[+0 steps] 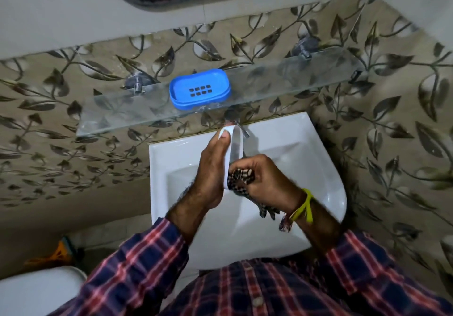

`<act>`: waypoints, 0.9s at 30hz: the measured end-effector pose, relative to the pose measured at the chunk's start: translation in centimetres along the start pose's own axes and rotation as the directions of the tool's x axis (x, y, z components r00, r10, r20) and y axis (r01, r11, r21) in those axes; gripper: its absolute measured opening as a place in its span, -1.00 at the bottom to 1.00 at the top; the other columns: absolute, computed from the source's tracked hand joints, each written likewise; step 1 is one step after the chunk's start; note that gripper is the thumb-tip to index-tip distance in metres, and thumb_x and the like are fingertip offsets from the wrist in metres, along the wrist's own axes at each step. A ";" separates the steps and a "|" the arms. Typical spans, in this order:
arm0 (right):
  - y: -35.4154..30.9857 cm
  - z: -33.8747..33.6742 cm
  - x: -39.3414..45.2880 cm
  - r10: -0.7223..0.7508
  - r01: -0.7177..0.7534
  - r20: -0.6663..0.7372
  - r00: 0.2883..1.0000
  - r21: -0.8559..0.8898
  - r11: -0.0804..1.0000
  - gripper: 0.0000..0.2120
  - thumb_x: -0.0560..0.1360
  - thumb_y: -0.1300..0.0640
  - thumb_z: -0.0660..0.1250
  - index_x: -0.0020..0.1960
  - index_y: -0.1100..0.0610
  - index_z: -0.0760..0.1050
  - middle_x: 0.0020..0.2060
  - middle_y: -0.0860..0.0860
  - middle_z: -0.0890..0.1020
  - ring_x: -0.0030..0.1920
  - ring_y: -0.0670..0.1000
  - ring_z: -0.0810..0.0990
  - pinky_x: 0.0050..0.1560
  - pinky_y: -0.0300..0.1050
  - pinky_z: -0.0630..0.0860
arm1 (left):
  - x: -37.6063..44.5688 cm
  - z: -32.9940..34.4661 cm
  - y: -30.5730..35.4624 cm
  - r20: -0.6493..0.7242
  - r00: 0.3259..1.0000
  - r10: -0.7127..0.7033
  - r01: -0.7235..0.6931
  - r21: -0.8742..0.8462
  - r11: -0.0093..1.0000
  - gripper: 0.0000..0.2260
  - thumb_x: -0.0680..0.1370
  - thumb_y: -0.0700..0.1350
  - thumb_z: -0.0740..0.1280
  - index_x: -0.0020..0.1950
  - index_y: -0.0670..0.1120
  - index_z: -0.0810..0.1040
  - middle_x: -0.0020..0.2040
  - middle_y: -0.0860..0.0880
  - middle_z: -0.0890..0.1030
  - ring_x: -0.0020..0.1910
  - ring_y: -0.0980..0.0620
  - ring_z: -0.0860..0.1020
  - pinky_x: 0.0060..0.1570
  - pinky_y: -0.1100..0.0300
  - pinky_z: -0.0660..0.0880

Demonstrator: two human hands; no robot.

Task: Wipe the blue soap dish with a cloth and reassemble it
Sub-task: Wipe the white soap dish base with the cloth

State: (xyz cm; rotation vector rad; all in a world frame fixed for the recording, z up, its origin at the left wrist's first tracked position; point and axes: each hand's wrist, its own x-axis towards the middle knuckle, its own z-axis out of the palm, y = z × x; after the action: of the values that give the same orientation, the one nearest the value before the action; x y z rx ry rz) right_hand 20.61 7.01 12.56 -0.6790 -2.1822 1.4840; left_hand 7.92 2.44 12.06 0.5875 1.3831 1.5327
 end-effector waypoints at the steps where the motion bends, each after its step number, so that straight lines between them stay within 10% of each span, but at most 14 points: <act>1: 0.2 0.2 0.0 -0.005 0.010 0.026 1.000 -0.181 0.983 -0.71 0.36 0.49 0.37 -0.10 0.16 0.69 -0.16 0.04 0.74 -0.08 0.00 0.70 -0.05 -0.07 0.62 | -0.2 -0.1 -0.4 0.006 1.000 -0.007 0.007 -0.007 1.000 -0.59 0.65 0.11 0.21 0.36 -0.11 0.53 0.23 -0.19 0.64 0.17 -0.16 0.62 0.16 -0.05 0.56; 4: 0.9 0.8 -0.2 -0.003 -0.004 -0.014 1.000 -0.462 0.887 -0.54 0.28 0.48 0.27 -0.09 0.00 0.68 -0.10 -0.03 0.73 -0.01 0.08 0.67 -0.04 -0.02 0.61 | -1.0 -1.0 -1.7 -0.090 0.996 0.016 -0.018 -0.022 1.000 -0.63 0.70 0.07 0.14 0.36 -0.08 0.55 0.29 -0.14 0.63 0.30 -0.14 0.58 0.27 -0.06 0.52; 9: 2.2 0.4 1.0 0.212 -0.173 -0.389 0.896 0.133 0.976 -0.65 0.36 0.50 0.42 -0.06 0.11 0.72 -0.11 0.02 0.75 -0.05 -0.04 0.71 0.08 -0.18 0.60 | -2.4 -5.3 -0.8 -0.345 0.918 0.193 -0.129 0.200 0.971 -0.84 0.69 0.04 0.16 0.16 0.26 0.48 0.03 0.54 0.56 0.11 0.62 0.43 -0.01 0.69 0.31; 14: 3.3 3.9 5.1 0.601 -0.344 -0.224 0.767 0.646 0.681 -0.75 0.46 0.49 0.37 0.13 0.40 0.60 -0.09 0.22 0.68 -0.15 0.13 0.65 -0.04 -0.04 0.64 | -4.8 -10.4 -1.8 -0.408 0.892 0.196 -0.107 0.231 0.967 -0.55 0.56 0.25 0.31 0.35 0.02 0.54 0.31 0.02 0.61 0.34 -0.01 0.53 0.34 -0.06 0.48; 16: 3.1 5.7 7.3 0.538 -0.316 -0.377 0.754 0.510 0.800 -0.82 0.48 0.46 0.37 0.08 0.38 0.62 -0.08 0.25 0.68 -0.10 0.17 0.66 0.07 0.00 0.63 | -5.7 -11.6 -1.6 -0.435 0.877 0.203 -0.106 0.237 0.966 -0.53 0.51 0.27 0.35 0.32 0.05 0.55 0.27 0.00 0.63 0.31 -0.07 0.56 0.25 -0.06 0.54; 19: 2.0 7.8 10.3 0.069 -0.103 -0.609 0.790 -0.021 0.994 -0.79 0.46 0.44 0.37 0.05 0.31 0.66 -0.04 0.21 0.72 -0.02 -0.04 0.66 0.10 -0.49 0.44 | -6.9 -13.6 -0.4 -0.438 0.846 0.303 -0.163 0.329 0.930 -0.63 0.50 0.22 0.35 0.24 0.11 0.59 0.12 0.12 0.69 0.11 0.11 0.64 -0.03 0.33 0.54; 22: 2.6 10.8 13.3 -0.215 -0.002 -0.475 0.854 -0.415 0.910 -0.59 0.43 0.44 0.26 0.22 0.22 0.62 0.15 0.15 0.69 0.18 0.12 0.62 0.34 -0.10 0.45 | -7.9 -15.8 1.1 -0.436 0.822 0.367 -0.174 0.422 0.890 -0.54 0.49 0.21 0.35 0.33 0.06 0.54 0.18 0.17 0.66 0.17 0.18 0.61 0.01 0.43 0.48; 27: 5.6 16.5 15.3 0.197 -0.107 0.032 0.980 -0.750 0.653 -0.34 0.55 0.12 0.30 0.58 0.12 0.13 0.52 0.15 0.30 0.49 0.17 0.30 0.47 0.04 0.22 | -7.3 -17.3 3.7 -0.436 0.764 0.476 -0.215 0.523 0.825 -0.39 0.39 0.21 0.47 0.40 0.07 0.46 0.20 0.02 0.64 0.15 0.06 0.61 0.06 0.20 0.58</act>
State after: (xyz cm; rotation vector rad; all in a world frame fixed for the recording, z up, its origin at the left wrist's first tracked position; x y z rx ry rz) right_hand -0.23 5.88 2.59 -1.0734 -2.8878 0.6100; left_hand -4.71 -11.89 13.04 0.7547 2.2185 1.7813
